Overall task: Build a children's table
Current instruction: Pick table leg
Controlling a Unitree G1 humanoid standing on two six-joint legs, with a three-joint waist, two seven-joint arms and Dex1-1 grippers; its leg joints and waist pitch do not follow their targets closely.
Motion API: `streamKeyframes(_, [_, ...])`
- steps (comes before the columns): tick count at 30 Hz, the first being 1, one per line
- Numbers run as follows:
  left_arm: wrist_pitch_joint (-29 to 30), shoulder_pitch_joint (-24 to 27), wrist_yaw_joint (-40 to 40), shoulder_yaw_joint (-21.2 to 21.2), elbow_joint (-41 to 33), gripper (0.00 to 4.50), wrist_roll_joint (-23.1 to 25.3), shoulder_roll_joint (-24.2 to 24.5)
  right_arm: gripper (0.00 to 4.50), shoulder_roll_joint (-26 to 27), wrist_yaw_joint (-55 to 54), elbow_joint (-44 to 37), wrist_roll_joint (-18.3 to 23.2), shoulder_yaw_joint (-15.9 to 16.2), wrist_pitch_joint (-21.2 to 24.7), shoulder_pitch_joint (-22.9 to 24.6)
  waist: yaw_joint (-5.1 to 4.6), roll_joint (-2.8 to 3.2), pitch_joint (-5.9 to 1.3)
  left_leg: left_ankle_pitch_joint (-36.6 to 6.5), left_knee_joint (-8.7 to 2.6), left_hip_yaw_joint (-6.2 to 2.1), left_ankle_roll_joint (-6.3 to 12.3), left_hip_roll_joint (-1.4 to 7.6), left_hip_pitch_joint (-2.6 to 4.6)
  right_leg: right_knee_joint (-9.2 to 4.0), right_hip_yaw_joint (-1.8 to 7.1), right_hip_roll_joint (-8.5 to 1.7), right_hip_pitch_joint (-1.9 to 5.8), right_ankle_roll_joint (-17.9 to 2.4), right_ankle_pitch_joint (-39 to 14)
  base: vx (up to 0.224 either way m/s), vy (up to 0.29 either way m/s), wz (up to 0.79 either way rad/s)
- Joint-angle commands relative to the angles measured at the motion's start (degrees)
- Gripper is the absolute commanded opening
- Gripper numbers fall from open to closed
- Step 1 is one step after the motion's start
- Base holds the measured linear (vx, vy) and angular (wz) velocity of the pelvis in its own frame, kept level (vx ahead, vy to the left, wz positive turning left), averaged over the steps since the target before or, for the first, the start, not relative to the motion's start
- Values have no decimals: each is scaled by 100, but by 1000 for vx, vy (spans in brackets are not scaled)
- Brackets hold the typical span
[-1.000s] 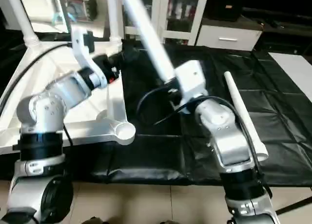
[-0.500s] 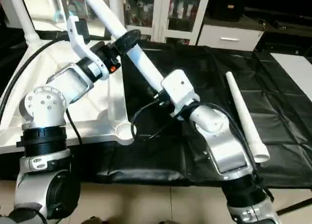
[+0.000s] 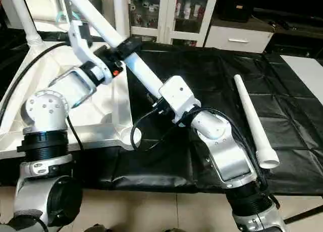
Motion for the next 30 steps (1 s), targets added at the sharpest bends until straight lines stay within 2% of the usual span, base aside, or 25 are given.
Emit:
streamKeyframes(1, [-87, -148, 81, -21, 116, 329, 6, 29, 186, 10, -1, -66, -60, 9, -91, -61, 16, 55, -415, -1153, -409, -84, 82, 234, 91, -381, 233, -249, 343, -977, -1071, 0, 0, 0])
streamKeyframes(4, [-140, -150, 150, -15, 128, 293, 13, 24, 186, 25, -25, -35, -102, 9, -92, -84, 9, 37, -418, -1156, -410, -84, 67, 237, 93, -376, 234, -244, 344, -970, -1047, 0, 0, 0])
streamKeyframes(8, [-236, -168, 211, 12, 136, 272, -18, 5, 186, 37, -13, 66, -168, 33, -128, -169, 16, 43, -420, -1138, -408, -87, 60, 235, 90, -373, 234, -256, 351, -990, -1033, 0, 0, 0])
streamKeyframes(10, [-260, -173, 232, 25, 140, 242, -25, 8, 186, 38, -9, 94, -187, 45, -152, -178, 16, 48, -419, -1128, -409, -89, 54, 236, 87, -367, 234, -256, 354, -994, -997, 0, 0, 0])
streamKeyframes(12, [-299, -183, 221, 16, 155, 240, -26, 27, 186, 52, -9, 131, -192, 42, -172, -196, 15, 43, -424, -1088, -404, -88, 71, 236, 92, -359, 233, -255, 352, -1015, -932, 0, 0, 0])
streamKeyframes(13, [-328, -193, 239, 25, 148, 229, -44, 31, 221, 74, 41, 119, -149, 42, -192, -188, 17, 46, -422, -1081, -400, -82, 81, 231, 89, -359, 237, -257, 353, -1030, -926, 0, 0, 0])
streamKeyframes(14, [-335, -202, 241, 26, 156, 229, -48, 38, 221, 89, 82, 111, -99, 31, -206, -182, 19, 49, -426, -1051, -402, -85, 89, 235, 85, -354, 237, -256, 358, -1042, -877, 0, 0, 0])
streamKeyframes(15, [-338, -207, 242, 26, 161, 216, -51, 41, 242, 98, 105, 106, -71, 25, -214, -179, 20, 62, -425, -1053, -402, -87, 93, 236, 89, -349, 237, -256, 358, -1052, -855, 0, 0, 0])
streamKeyframes(20, [-491, -274, 166, -49, 318, 197, 11, 151, 289, 337, 405, -120, 594, -225, -157, -87, 9, 80, -424, -1187, -412, -94, 136, 242, 96, -365, 234, -258, 353, -1060, -917, 0, 0, 0])
streamKeyframes(21, [-491, -274, 166, -49, 318, 189, 11, 151, 297, 337, 405, -120, 594, -225, -157, -87, 14, 83, -424, -1183, -415, -98, 127, 247, 101, -360, 233, -259, 355, -1066, -902, 0, 0, 0])
streamKeyframes(24, [-595, -319, 40, -84, 429, 179, 51, 265, 320, 316, 749, -489, 1114, -389, 63, -9, 14, 97, -432, -1122, -412, -98, 138, 248, 107, -339, 235, -247, 365, -1111, -703, 0, 0, 0])
streamKeyframes(25, [-614, -337, 2, -90, 461, 177, 59, 297, 332, 301, 820, -580, 1248, -452, 147, 4, 22, 94, -430, -1103, -413, -96, 159, 248, 106, -337, 239, -249, 370, -1116, -667, 0, 0, 0])
streamKeyframes(27, [-620, -370, -216, -166, 500, 176, 46, 413, 350, 381, 807, -695, 1655, -806, 453, -64, 28, 89, -433, -1057, -413, -97, 173, 251, 109, -328, 239, -259, 368, -1143, -659, 0, 0, 0])
streamKeyframes(29, [-567, -418, -380, -196, 515, 176, -11, 504, 356, 452, 658, -645, 1977, -1220, 676, -199, 38, 102, -429, -1105, -422, -97, 119, 256, 124, -331, 235, -262, 349, -1179, -796, 0, 0, 0])
streamKeyframes(30, [-467, -455, -673, -261, 457, 175, -134, 591, 372, 430, 472, -445, 2192, -1624, 904, -374, 35, 72, -426, -1113, -419, -87, 108, 251, 128, -343, 236, -259, 347, -1173, -834, 0, 0, 0])
